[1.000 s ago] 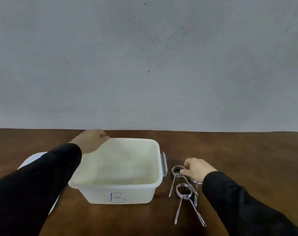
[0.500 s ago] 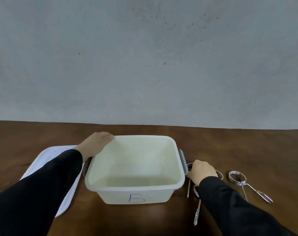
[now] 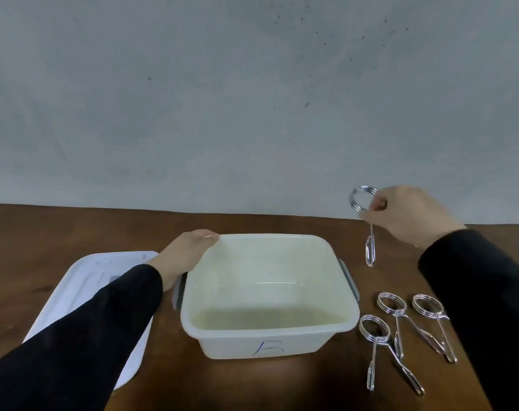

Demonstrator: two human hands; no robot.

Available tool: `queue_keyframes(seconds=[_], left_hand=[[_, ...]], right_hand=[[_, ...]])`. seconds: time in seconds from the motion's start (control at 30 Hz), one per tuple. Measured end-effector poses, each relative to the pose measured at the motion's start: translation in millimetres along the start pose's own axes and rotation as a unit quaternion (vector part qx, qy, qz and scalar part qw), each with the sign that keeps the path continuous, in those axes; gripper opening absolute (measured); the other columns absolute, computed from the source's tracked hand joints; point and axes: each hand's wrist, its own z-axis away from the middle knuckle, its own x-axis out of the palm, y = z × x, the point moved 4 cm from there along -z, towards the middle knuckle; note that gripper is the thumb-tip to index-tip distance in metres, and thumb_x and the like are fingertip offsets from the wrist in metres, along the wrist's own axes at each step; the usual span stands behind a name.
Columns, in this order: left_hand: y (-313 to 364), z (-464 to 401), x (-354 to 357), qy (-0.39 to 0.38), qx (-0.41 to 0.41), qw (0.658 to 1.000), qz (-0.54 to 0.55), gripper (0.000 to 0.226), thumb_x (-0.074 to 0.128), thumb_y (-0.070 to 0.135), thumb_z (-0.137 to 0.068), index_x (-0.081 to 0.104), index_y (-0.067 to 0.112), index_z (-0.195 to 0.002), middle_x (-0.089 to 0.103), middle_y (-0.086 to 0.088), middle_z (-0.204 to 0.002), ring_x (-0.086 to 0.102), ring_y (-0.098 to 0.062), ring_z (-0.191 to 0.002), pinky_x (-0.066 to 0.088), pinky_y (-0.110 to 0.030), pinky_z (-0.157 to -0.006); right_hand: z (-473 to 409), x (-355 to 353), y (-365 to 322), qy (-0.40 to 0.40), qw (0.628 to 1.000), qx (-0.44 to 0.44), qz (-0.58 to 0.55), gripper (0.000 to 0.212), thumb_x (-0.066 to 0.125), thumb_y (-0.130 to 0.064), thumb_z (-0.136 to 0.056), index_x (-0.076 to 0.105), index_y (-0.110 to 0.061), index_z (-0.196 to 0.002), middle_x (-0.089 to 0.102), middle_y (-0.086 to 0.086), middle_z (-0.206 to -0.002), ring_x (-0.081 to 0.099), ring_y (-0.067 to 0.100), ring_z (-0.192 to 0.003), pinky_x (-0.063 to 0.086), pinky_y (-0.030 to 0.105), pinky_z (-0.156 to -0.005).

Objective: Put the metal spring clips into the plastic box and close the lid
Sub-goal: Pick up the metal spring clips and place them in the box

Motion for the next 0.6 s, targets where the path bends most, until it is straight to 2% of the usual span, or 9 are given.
queue_keyframes(seconds=[0.07,0.13,0.2,0.3,0.37,0.4,0.5,0.6], left_hand=[[0.3,0.3,0.8,0.004,-0.006,1.0,0.012,0.029,0.052,0.039,-0.1,0.07,0.021,-0.114,0.071,0.006,-0.115,0.065,-0.017,-0.11,0.049,-0.036,-0.1],[0.5,0.6,1.0,0.002,-0.013,1.0,0.017,0.033,0.051,0.04,-0.1,0.068,0.02,-0.121,0.068,0.007,-0.12,0.062,-0.016,-0.113,0.047,-0.034,-0.101],[-0.5,-0.4,0.4,-0.002,-0.013,1.0,0.017,0.039,0.052,0.042,-0.099,0.068,0.019,-0.125,0.069,0.005,-0.122,0.063,-0.017,-0.115,0.047,-0.037,-0.103],[1.0,0.8,0.7,0.001,-0.005,1.0,0.021,0.038,0.051,0.039,-0.1,0.068,0.016,-0.125,0.069,0.004,-0.121,0.063,-0.016,-0.113,0.048,-0.033,-0.097],[4.3,2.0,1.0,0.003,0.004,1.0,0.005,0.037,0.049,0.037,-0.102,0.066,0.015,-0.127,0.065,0.006,-0.122,0.058,-0.014,-0.113,0.043,-0.028,-0.091],[5.2,2.1,1.1,0.001,0.005,1.0,-0.005,0.039,0.047,0.037,-0.102,0.064,0.016,-0.131,0.063,0.004,-0.125,0.056,-0.014,-0.114,0.04,-0.027,-0.092],[4.2,1.6,0.5,-0.007,0.002,1.0,-0.013,0.042,0.045,0.039,-0.102,0.062,0.017,-0.134,0.062,0.002,-0.132,0.054,-0.015,-0.116,0.039,-0.028,-0.093],[2.7,2.0,-0.3,-0.008,0.001,1.0,-0.023,0.044,0.044,0.041,-0.103,0.061,0.018,-0.136,0.062,0.002,-0.133,0.054,-0.015,-0.117,0.039,-0.028,-0.094]], right_hand=[[11.8,-11.9,-51.9,-0.04,0.997,-0.059,-0.041,0.022,0.072,-0.044,-0.08,0.07,-0.024,-0.073,0.064,-0.005,-0.072,0.059,0.013,-0.063,0.04,0.028,-0.053],[22.1,8.2,-100.8,-0.117,0.986,-0.116,-0.037,0.021,0.072,-0.046,-0.077,0.071,-0.025,-0.072,0.067,-0.005,-0.074,0.063,0.013,-0.066,0.046,0.028,-0.056],[30.5,56.0,-138.9,-0.194,0.968,-0.157,-0.009,0.022,0.072,-0.041,-0.078,0.073,-0.02,-0.073,0.07,0.0,-0.073,0.063,0.017,-0.066,0.046,0.028,-0.056],[36.0,140.9,-173.1,-0.283,0.944,-0.165,0.049,0.025,0.071,-0.032,-0.081,0.068,-0.007,-0.081,0.062,0.005,-0.068,0.058,0.024,-0.068,0.041,0.028,-0.052],[34.6,187.8,-183.8,-0.317,0.934,-0.148,0.074,0.024,0.072,-0.03,-0.081,0.061,-0.009,-0.086,0.055,0.002,-0.069,0.056,0.026,-0.074,0.043,0.029,-0.06],[34.5,204.5,-187.6,-0.327,0.931,-0.141,0.082,0.025,0.073,-0.029,-0.081,0.063,-0.01,-0.094,0.058,0.003,-0.075,0.057,0.027,-0.078,0.044,0.031,-0.066],[34.4,233.3,-194.6,-0.338,0.929,-0.128,0.081,0.047,0.074,-0.028,-0.082,0.062,-0.012,-0.125,0.067,0.009,-0.114,0.063,0.03,-0.103,0.047,0.035,-0.085],[32.4,247.7,-199.6,-0.338,0.933,-0.113,0.054,0.05,0.074,-0.029,-0.084,0.059,-0.015,-0.129,0.065,0.008,-0.121,0.061,0.03,-0.108,0.046,0.037,-0.093]])
